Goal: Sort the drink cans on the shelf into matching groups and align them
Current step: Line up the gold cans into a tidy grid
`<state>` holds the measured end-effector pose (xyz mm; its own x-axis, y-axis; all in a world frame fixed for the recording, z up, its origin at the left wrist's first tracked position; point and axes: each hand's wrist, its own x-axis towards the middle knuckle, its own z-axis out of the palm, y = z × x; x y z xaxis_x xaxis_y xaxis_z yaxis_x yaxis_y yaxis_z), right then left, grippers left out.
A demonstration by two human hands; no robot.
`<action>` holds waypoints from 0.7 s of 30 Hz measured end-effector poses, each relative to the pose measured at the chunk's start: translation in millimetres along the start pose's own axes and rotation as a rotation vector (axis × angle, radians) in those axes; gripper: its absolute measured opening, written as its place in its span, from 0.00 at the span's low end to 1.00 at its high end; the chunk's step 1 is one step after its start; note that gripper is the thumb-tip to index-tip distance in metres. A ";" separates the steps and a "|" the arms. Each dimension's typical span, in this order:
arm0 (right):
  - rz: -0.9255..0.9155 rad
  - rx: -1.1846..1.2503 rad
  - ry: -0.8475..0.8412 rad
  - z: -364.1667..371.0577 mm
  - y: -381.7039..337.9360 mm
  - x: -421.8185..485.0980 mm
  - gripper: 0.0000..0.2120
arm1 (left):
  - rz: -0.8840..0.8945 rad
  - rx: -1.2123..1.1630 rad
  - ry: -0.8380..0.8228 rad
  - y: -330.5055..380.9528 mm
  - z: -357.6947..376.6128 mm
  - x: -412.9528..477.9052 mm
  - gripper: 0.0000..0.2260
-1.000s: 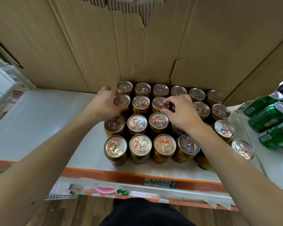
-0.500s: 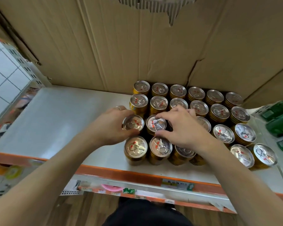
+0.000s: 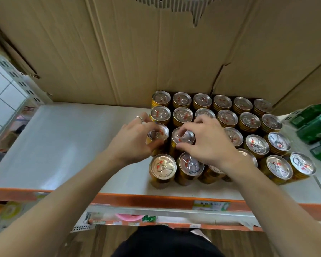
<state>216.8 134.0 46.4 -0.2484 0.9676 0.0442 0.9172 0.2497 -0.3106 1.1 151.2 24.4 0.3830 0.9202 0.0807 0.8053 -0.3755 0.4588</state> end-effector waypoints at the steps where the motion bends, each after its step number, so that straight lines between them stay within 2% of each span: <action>1: 0.011 0.044 0.017 2.3 0.7 -0.6 0.14 | 0.001 0.001 -0.007 -0.1 -0.2 0.7 0.17; 4: 0.059 0.138 0.061 8.4 -3.1 -2.9 0.11 | -0.025 0.001 -0.036 0.2 -0.6 1.8 0.18; 8: 0.127 0.160 0.044 2.7 1.8 -4.1 0.15 | -0.072 0.067 -0.047 10.2 0.1 1.0 0.18; 10: 0.146 0.173 0.090 -6.1 13.1 -7.3 0.16 | -0.065 0.174 0.011 22.0 3.1 -1.7 0.19; 13: 0.165 0.117 0.156 -24.0 38.1 -20.6 0.14 | 0.069 0.214 0.088 44.1 8.2 -0.7 0.22; 16: 0.246 0.020 0.112 -40.7 72.9 -38.9 0.16 | 0.188 0.248 0.008 66.8 18.8 15.4 0.23; 19: 0.317 -0.025 0.016 -47.2 92.8 -49.4 0.20 | 0.241 0.284 -0.029 86.1 31.7 35.5 0.23; 21: 0.327 -0.006 -0.010 -45.5 96.7 -51.6 0.20 | 0.246 0.309 -0.082 92.1 38.7 44.6 0.23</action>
<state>332.4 109.9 57.3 0.0566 0.9962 -0.0657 0.9508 -0.0739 -0.3009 109.8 153.4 36.0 0.6062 0.7914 0.0785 0.7784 -0.6106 0.1456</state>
